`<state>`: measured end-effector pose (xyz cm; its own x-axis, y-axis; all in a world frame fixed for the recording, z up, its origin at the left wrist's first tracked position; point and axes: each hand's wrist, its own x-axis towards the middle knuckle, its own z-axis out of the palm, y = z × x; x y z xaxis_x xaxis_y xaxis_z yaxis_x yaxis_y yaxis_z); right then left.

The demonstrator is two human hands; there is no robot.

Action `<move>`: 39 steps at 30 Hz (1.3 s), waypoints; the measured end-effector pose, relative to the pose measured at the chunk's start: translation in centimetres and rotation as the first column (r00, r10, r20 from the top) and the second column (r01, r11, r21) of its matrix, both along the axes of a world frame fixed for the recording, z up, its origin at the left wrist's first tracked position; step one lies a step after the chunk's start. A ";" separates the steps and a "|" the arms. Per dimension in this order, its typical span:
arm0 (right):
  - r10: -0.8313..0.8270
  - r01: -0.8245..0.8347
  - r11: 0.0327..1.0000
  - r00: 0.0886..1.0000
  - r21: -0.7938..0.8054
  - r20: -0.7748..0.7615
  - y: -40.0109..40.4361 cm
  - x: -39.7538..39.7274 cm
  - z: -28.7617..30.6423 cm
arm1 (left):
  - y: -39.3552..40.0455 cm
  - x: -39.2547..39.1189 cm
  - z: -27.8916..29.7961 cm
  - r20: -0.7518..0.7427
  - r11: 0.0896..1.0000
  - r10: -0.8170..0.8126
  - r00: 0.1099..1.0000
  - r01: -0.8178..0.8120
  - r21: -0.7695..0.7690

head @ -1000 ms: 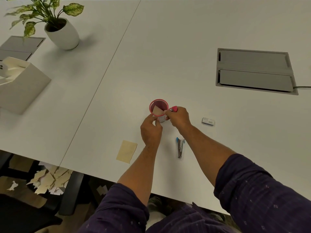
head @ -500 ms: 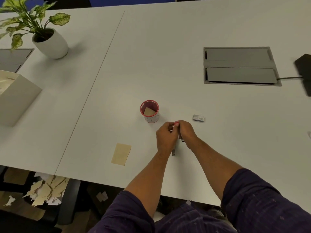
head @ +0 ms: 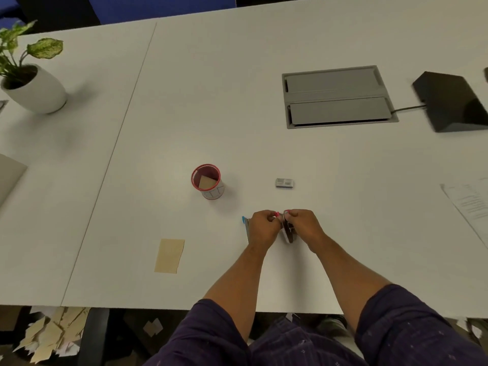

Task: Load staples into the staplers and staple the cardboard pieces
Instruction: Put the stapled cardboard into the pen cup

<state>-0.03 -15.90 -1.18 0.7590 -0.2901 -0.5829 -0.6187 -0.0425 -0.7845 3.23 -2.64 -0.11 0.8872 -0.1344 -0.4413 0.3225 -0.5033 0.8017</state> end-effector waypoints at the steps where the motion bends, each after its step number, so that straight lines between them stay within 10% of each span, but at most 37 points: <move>1: 0.018 -0.017 0.999 1.000 -0.031 0.004 -0.4 -0.3 -0.1 | -0.3 -0.1 -0.1 -0.001 1.000 -0.012 1.000 0.012 0.010; 12: -0.064 0.054 0.930 0.998 -0.363 -0.017 -0.8 -2.1 0.0 | -3.0 -0.9 -0.3 0.030 0.994 -0.079 0.996 0.077 0.073; 39: -0.008 -0.015 0.929 0.998 -0.369 -0.060 -0.5 -2.0 -0.4 | -1.5 -0.5 -1.5 -0.015 0.983 -0.131 0.991 0.132 0.125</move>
